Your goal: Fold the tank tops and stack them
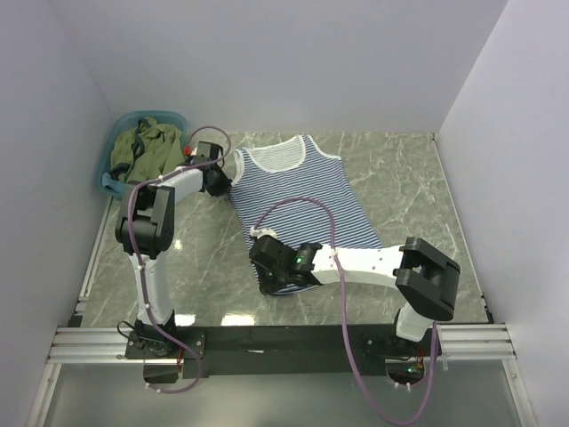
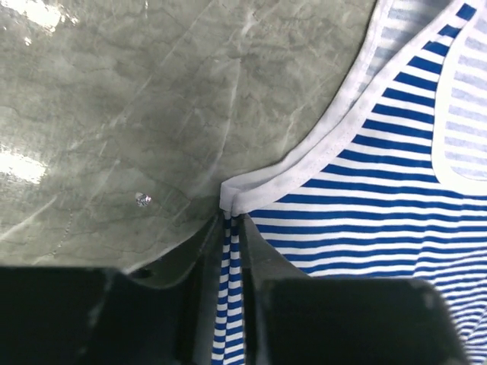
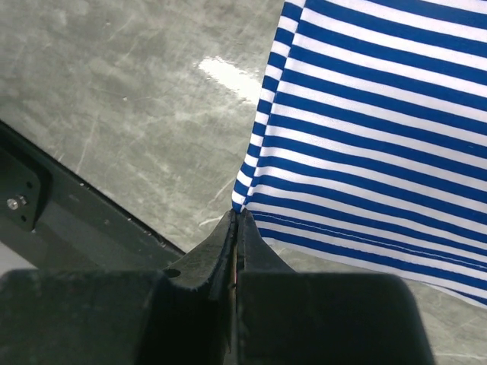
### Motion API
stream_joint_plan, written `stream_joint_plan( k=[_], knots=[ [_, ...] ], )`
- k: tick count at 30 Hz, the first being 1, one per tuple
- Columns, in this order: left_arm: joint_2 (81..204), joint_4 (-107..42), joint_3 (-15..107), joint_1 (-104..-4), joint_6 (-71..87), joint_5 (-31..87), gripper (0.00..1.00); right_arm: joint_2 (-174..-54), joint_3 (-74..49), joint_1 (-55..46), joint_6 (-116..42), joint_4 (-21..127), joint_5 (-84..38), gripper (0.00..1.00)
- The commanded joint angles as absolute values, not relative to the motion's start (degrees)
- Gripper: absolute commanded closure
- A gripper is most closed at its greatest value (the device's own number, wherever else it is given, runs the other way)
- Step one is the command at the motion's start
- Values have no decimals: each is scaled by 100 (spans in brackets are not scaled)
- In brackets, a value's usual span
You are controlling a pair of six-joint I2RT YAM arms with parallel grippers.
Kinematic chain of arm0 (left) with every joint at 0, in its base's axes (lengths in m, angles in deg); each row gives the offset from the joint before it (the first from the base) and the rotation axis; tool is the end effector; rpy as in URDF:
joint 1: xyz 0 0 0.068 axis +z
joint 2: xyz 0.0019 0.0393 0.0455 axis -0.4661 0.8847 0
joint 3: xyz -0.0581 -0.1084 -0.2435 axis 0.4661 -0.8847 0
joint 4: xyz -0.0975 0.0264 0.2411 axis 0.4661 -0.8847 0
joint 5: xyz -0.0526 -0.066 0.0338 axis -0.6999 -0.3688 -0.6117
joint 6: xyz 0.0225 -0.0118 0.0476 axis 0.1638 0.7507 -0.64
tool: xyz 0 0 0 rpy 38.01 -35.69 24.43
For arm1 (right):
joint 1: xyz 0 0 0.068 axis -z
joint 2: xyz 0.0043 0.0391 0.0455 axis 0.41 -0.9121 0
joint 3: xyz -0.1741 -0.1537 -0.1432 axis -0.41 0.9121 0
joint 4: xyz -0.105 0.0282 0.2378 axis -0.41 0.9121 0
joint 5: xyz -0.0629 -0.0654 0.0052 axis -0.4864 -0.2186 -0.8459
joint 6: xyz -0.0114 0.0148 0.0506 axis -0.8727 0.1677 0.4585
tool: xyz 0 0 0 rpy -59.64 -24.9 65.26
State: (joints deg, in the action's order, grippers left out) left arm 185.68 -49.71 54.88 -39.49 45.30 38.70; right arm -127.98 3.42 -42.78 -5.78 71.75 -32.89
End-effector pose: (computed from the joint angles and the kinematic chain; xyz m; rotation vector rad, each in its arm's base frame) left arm 0.4337 -0.0882 0.1568 -0.8214 2.3947 -0.3769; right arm 0.1342 0.3123 0.1922 -0.6522 2.5944 0.6310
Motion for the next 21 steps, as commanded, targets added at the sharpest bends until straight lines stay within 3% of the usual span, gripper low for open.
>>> stream_joint_plan(
  k=[1, 7, 14, 21],
  knots=[
    [18709, -5251, 5723, -3965, 4296, 4171, 81, -12601, 189, -4286, -546, 6936, -3089, 100],
    [18463, -5498, 5837, -3939, 4164, 4698, 99, -12724, -13, -4303, -537, 6752, -2554, 100],
    [17892, -6139, 6004, -3842, 4093, 5516, 100, -13048, -347, -4312, -467, 6400, -1859, 100],
    [17813, -6298, 6382, -3868, 3953, 5350, 100, -12874, -244, -4137, -405, 6277, -1753, 100]
  ],
)
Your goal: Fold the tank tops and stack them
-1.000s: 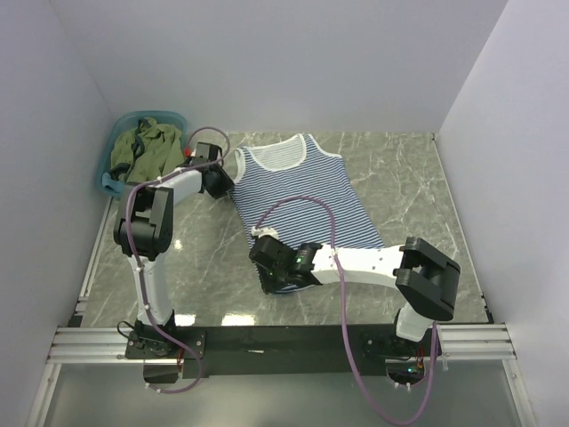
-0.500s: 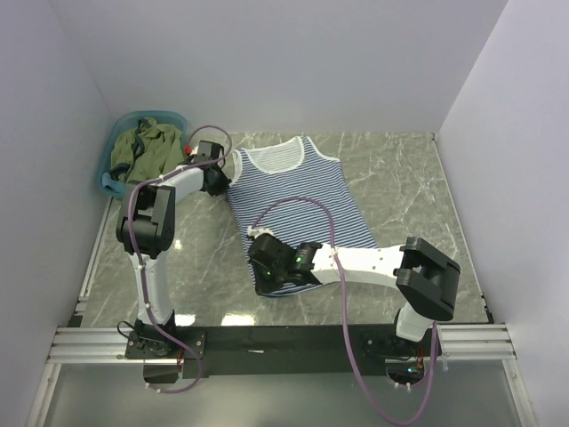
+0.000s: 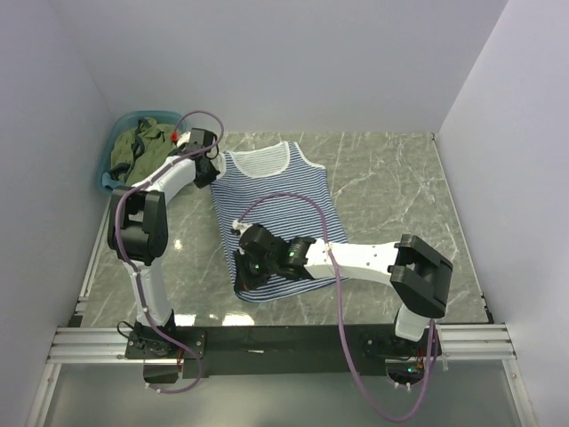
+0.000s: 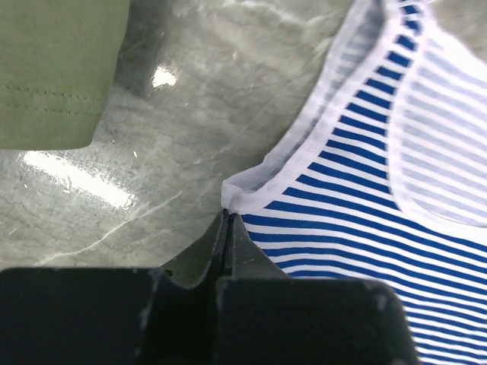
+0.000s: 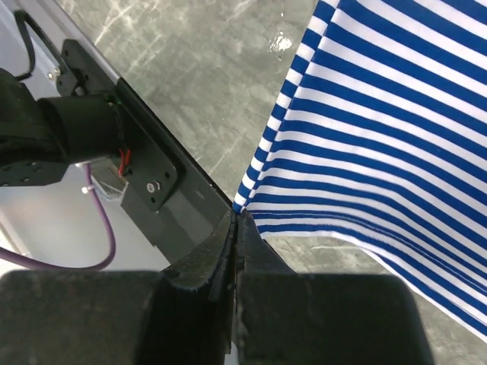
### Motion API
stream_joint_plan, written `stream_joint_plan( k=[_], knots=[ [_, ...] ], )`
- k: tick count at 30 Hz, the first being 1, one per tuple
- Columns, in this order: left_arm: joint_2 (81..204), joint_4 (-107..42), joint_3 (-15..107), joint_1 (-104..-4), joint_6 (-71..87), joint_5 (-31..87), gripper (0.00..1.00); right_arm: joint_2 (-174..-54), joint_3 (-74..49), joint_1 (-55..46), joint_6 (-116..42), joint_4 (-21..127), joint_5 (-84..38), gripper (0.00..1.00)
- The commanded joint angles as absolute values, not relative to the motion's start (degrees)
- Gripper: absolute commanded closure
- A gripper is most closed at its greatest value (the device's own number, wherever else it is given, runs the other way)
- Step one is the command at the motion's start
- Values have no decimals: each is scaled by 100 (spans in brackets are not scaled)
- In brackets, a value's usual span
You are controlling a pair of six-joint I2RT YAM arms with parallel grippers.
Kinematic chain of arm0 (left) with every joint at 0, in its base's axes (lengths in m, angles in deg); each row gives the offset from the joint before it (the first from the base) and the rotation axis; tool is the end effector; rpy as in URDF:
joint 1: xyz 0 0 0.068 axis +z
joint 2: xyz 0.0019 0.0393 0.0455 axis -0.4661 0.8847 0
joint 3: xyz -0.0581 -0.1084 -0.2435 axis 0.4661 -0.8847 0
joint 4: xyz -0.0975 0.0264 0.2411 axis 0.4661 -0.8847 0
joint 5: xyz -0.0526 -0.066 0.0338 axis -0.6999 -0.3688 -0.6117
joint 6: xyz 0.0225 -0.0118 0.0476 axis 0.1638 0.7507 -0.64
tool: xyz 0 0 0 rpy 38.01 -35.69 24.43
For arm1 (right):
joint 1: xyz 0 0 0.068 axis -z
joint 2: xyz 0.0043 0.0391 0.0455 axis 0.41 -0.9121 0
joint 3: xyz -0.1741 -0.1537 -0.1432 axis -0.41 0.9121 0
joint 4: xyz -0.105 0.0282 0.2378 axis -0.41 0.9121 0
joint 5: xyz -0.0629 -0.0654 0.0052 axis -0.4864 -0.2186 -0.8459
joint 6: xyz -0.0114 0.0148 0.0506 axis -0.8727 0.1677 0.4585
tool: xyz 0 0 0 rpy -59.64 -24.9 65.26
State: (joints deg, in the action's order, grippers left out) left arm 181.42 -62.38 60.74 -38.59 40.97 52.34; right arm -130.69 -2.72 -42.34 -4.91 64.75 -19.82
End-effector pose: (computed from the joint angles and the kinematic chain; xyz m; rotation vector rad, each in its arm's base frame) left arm 0.4287 -0.0716 0.2059 -0.8211 2.3412 -0.0425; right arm 0.1421 0.3443 0.2181 -0.7269 2.5252 1.0185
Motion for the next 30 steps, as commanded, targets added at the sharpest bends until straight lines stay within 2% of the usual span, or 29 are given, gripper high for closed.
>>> stream_joint_plan(
  k=[1, 21, 30],
  knots=[
    [17804, -6298, 6408, -3920, 3953, 5288, 100, -12812, -146, -4084, -362, 6207, -1762, 100],
    [19385, -6799, 8517, -5046, 3979, 5174, 100, -11063, 2447, -2880, 78, 5574, -2078, 100],
    [19781, -6632, 8554, -5266, 3979, 4998, 100, -10905, 2904, -2827, 245, 5521, -2439, 100]
  ],
)
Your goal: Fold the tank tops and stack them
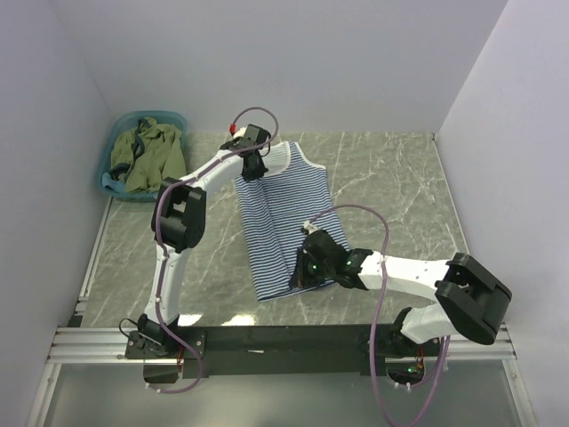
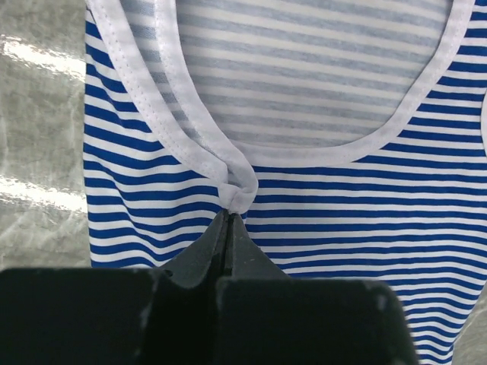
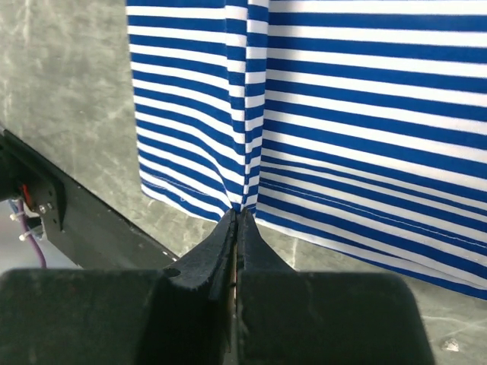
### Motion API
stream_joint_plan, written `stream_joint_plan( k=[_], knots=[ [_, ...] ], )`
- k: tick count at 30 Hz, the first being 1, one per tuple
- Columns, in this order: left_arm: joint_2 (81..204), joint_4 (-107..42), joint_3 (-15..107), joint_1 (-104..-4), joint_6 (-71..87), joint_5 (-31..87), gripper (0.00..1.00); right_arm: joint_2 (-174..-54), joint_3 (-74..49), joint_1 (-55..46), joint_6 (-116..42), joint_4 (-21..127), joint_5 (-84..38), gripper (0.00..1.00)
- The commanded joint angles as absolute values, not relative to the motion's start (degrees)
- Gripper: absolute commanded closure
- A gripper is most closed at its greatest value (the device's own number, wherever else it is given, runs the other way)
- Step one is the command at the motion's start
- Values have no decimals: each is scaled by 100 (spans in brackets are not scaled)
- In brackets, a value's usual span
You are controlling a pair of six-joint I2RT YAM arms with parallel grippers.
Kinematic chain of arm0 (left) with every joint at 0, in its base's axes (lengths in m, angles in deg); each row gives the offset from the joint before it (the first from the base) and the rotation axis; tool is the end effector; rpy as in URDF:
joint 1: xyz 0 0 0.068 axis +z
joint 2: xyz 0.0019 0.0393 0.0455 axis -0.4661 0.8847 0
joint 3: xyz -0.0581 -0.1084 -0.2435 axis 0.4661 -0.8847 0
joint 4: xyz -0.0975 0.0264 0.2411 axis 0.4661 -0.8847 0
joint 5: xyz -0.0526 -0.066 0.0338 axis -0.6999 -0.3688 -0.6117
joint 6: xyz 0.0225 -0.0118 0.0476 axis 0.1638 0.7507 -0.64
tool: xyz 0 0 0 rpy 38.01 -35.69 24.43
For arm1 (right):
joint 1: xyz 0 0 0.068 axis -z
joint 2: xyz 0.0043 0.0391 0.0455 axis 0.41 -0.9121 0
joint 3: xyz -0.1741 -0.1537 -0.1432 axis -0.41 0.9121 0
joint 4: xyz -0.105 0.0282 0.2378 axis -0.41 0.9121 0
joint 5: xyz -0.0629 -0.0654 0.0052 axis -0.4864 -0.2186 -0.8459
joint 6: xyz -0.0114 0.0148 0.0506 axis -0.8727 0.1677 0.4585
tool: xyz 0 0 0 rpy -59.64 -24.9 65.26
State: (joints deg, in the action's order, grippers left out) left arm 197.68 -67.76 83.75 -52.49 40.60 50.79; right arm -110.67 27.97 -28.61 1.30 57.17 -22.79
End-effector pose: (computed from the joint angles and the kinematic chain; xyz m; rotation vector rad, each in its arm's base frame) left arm 0.4628 -0.2029 0.1966 -0.5170 2.4236 -0.1888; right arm 0.1518 0.2082 0.1675 -0.2446 2.6135 0.8788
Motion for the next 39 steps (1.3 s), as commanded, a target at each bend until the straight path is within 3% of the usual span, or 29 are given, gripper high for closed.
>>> stream_joint_plan(
  k=[1, 4, 7, 8, 11, 14, 16, 20, 26, 39],
  knots=[
    [19790, -6571, 8527, -5266, 3970, 4972, 100, -10939, 2931, -2818, 263, 5495, -2430, 100],
    [19764, -6413, 8431, -5274, 3953, 4866, 95, -10957, 3001, -2818, 298, 5459, -2474, 100],
    [19650, -6228, 8299, -5275, 3891, 4752, 78, -10879, 2984, -2827, 324, 5608, -2676, 95],
    [19615, -6063, 8238, -5275, 3830, 4665, 67, -10843, 2975, -2827, 324, 5661, -2746, 86],
    [19448, -5737, 8123, -5275, 3742, 4550, 54, -10641, 2940, -2835, 324, 5924, -3053, 73],
    [19298, -5657, 8123, -5275, 3742, 4444, 48, -10439, 2817, -2879, 316, 6302, -3466, 61],
    [19167, -5683, 8088, -5275, 3803, 4557, 48, -10325, 2633, -2932, 272, 6601, -3843, 57],
    [18947, -5885, 7878, -5248, 4128, 4883, 67, -10508, 2290, -3055, 61, 6716, -4039, 57],
    [19095, -6131, 7771, -5248, 4225, 4927, 86, -11466, 1613, -3160, -545, 6795, -4082, 61],
    [19526, -6035, 7499, -5037, 4076, 4805, 92, -12775, 1077, -3863, -634, 7164, -4180, 70]
  ],
)
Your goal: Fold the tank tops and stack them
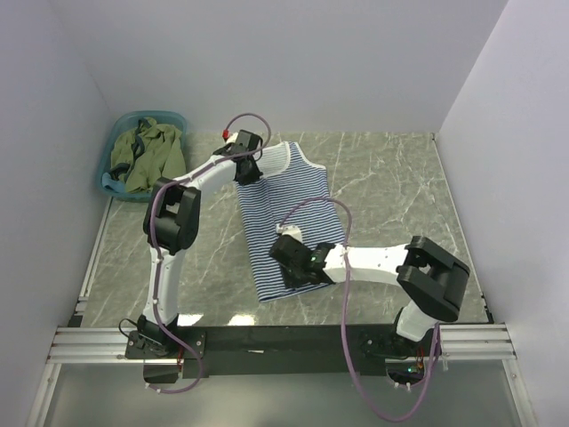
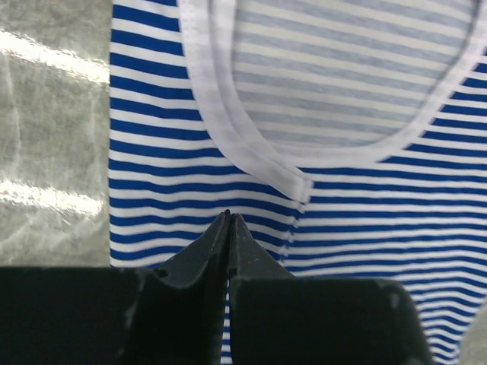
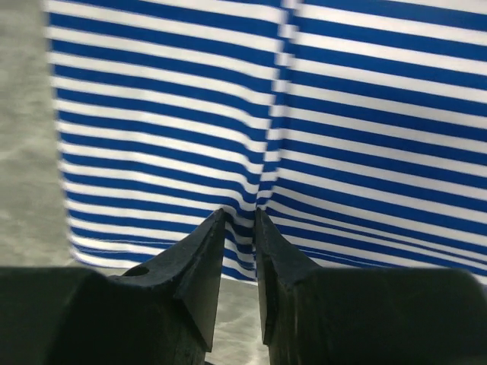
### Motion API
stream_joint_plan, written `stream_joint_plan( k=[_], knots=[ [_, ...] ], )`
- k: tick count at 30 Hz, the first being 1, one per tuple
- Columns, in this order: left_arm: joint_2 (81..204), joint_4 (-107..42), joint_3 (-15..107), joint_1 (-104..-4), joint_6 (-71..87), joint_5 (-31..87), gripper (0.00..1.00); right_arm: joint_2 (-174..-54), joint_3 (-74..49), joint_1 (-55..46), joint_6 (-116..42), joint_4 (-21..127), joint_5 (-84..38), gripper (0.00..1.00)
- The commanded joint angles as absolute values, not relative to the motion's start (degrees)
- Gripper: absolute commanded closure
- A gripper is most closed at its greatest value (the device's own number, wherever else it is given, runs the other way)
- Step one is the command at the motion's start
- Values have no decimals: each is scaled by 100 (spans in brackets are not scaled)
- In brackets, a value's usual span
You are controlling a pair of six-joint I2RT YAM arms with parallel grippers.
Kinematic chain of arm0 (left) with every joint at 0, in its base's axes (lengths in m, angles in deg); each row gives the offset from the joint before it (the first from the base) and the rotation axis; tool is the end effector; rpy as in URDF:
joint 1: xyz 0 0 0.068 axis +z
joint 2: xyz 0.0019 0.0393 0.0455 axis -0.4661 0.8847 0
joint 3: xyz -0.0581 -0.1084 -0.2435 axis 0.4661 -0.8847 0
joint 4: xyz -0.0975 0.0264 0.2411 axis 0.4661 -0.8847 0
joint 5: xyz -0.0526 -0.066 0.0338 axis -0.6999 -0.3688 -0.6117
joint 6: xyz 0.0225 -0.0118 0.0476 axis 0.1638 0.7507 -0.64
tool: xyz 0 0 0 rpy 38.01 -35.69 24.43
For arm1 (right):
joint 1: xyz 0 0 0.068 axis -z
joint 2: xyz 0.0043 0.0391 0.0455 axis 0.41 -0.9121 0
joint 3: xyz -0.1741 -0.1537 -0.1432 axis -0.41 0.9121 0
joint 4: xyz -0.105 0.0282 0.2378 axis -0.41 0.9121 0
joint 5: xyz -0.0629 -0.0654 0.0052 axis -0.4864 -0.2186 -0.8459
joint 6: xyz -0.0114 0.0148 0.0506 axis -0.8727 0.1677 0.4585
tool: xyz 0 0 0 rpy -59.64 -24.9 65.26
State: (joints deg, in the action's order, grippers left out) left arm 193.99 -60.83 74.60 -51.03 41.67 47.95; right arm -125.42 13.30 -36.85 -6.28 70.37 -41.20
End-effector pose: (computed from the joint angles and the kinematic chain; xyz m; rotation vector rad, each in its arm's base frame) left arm 0.4535 -0.1868 0.1848 -0.5541 2.4142 -0.2572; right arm 0.1530 0.2631 0.1585 -0.4794 2.6145 0.3564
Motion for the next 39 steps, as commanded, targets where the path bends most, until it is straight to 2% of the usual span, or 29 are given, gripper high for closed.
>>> stream_joint_plan(
  k=[1, 7, 11, 13, 14, 15, 19, 23, 28, 31, 35, 39],
  knots=[
    [19561, -6026, 7577, -5020, 4032, 4778, 91, -12838, 1042, -3942, -608, 7164, -4101, 71],
    [19650, -6175, 7981, -4915, 3777, 4620, 87, -13417, 481, -4443, -458, 6831, -3398, 73],
    [19439, -6289, 8429, -4669, 3610, 4286, 72, -13839, -205, -4479, -283, 6489, -2818, 73],
    [19298, -6377, 8736, -4537, 3540, 4050, 66, -14024, -645, -4470, -195, 6444, -2746, 66],
    [19237, -6395, 8834, -4501, 3496, 3970, 59, -14059, -759, -4462, -125, 6452, -2790, 63],
    [19106, -6421, 8904, -4449, 3461, 3900, 56, -14051, -874, -4453, -98, 6426, -2895, 57],
    [18684, -6386, 8923, -4422, 3390, 3689, 46, -13473, -454, -4208, 16, 6207, -3238, 48],
    [18070, -6080, 8370, -4439, 3557, 3338, 49, -11956, 800, -3383, 148, 5996, -3406, 48],
    [17374, -5657, 7017, -4702, 3759, 3126, 58, -11186, 1147, -1425, -280, 6294, -3414, 49],
    [16952, -5534, 6279, -5124, 3716, 3205, 61, -11387, 823, -781, -562, 6444, -3441, 49],
    [16434, -5393, 5347, -5957, 3689, 3240, 67, -12333, 130, 360, -739, 6373, -2968, 52],
    [16064, -5147, 4311, -6513, 3847, 3170, 70, -13346, -713, 820, -827, 6452, -2572, 53]
  ],
)
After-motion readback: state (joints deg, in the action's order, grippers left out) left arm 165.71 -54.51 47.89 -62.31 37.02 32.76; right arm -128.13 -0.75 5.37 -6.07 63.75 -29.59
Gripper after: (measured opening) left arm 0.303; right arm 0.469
